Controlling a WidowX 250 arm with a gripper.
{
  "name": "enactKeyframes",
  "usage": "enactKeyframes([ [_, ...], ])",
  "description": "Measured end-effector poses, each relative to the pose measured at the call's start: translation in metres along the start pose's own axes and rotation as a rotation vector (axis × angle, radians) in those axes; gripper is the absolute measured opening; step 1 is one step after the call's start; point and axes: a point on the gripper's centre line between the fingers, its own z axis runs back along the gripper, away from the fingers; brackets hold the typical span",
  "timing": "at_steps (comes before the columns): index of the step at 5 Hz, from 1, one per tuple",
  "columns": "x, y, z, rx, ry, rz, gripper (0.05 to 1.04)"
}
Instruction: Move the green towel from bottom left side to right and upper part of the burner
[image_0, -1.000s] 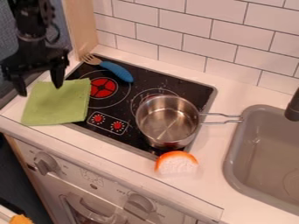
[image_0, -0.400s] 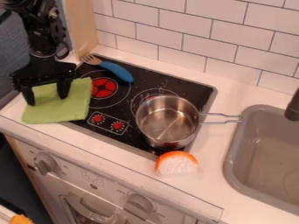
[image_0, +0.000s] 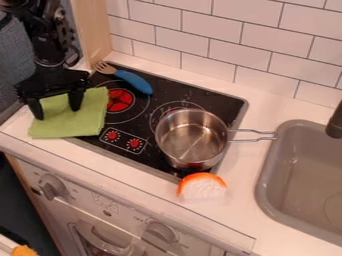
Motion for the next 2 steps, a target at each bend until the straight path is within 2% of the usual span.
enactKeyframes([
  [2, -0.019, -0.033, 0.007, -0.044, 0.003, -0.109, 0.999],
])
